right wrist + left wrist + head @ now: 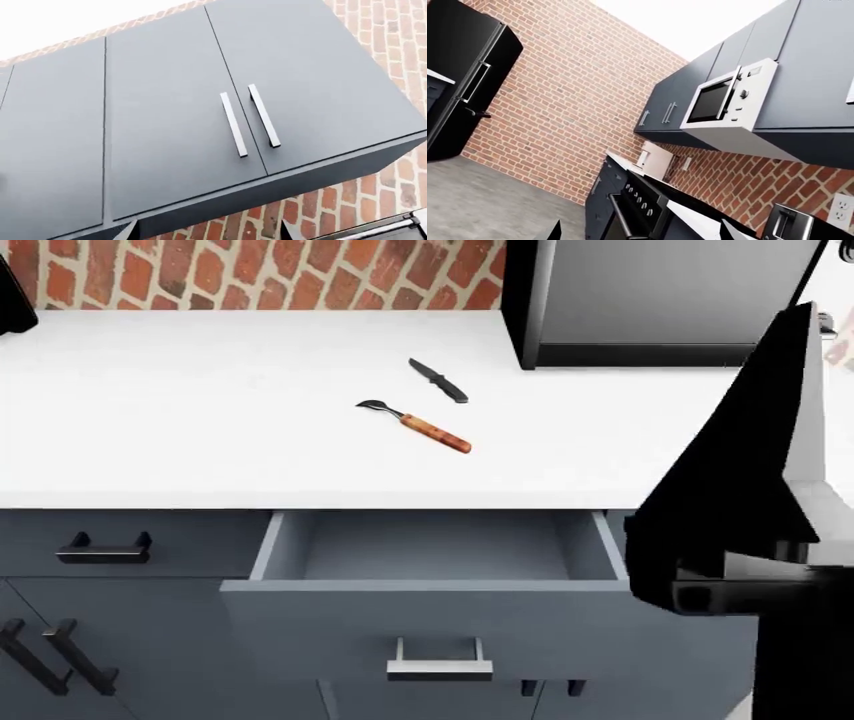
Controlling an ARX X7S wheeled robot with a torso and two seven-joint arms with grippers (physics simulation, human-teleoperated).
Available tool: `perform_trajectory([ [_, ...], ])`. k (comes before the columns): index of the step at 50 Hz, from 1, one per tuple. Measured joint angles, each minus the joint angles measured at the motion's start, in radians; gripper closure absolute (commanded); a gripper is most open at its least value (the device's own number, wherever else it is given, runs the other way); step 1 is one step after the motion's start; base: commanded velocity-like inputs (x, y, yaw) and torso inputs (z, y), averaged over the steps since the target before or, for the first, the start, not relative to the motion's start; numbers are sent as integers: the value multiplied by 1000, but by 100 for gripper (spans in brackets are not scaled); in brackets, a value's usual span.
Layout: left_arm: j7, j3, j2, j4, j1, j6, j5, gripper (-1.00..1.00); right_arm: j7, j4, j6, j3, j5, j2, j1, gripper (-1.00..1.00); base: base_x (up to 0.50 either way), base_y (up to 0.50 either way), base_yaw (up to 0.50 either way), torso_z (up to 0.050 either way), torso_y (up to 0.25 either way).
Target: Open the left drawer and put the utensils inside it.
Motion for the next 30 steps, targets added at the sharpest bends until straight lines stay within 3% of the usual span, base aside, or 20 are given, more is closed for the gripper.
perform_trajectory([
  [14, 3, 7, -3, -6, -9, -6, -7, -100, -109, 89, 119, 25, 799, 89, 455, -100, 0, 0, 0, 0, 0],
  [30, 4, 9, -5, -8, -12, -11, -11, -100, -183, 274, 311, -4, 1163, 62, 722, -100, 0, 0, 0, 0, 0],
])
